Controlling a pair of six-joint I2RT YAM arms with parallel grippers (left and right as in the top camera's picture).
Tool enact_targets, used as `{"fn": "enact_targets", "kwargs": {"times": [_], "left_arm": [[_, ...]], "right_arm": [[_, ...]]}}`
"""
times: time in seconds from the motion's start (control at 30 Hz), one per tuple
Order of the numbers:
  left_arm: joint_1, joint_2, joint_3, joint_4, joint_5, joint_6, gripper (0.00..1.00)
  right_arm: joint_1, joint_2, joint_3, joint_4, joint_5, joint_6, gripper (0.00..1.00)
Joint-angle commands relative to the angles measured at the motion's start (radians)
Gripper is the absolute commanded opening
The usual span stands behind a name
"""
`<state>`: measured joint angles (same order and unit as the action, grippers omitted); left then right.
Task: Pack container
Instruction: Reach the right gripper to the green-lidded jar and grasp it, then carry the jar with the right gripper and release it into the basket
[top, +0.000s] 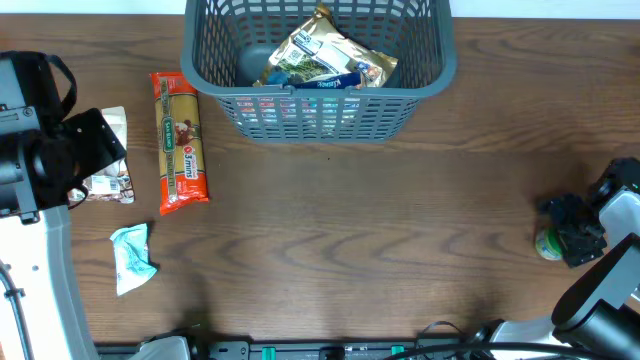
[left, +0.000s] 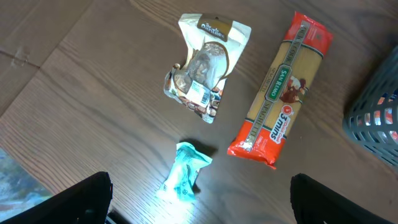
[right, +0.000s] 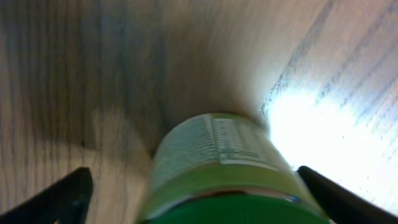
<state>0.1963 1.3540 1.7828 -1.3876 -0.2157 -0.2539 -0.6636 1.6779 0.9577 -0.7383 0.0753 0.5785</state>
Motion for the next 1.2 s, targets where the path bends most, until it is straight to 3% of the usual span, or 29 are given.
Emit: {"fn": "enact_targets", "kwargs": {"times": [0.0,0.13,0.2,0.23,0.5,0.93,1.03,1.17], "left_arm": [[0.005,0.005,0.016,-0.004,-0.001,0.013,0.91],[0.005,0.005,0.016,-0.004,-0.001,0.013,0.91],[0.005,0.005,0.016,-0.004,-0.001,0.013,0.91],[0.005,0.005,0.016,-0.004,-0.001,0.013,0.91],[0.005,0.005,0.016,-0.003,-0.001,0.013,0.91],[0.005,0.005,0.016,-0.004,-0.001,0.013,0.91],[0.005,0.005,0.016,-0.004,-0.001,0.013,0.91],[0.005,0.005,0.016,-0.003,-0.001,0.013,0.91]], "right_arm": [[-0.005,-0.015,-0.006,0.002,0.003,-0.001,0.69],[-0.004,-0.015,-0.006,0.002,0.003,-0.003,0.40],[-0.002,-0.015,-0.006,0.003,-0.008,-0.022,0.20],[0.000,-0.016,-0.005,0.005,-0.024,-0.035,0.01],[0.111,-0.056,0.141,-0.045,-0.104,-0.135,0.01],[0.481,-0.011,1.101,-0.499,-0.118,-0.394,0.01],[0.580,0.017,1.294,-0.517,-0.126,-0.494,0.01],[0.728,0.035,1.416,-0.468,-0.183,-0.774,0.01]]}}
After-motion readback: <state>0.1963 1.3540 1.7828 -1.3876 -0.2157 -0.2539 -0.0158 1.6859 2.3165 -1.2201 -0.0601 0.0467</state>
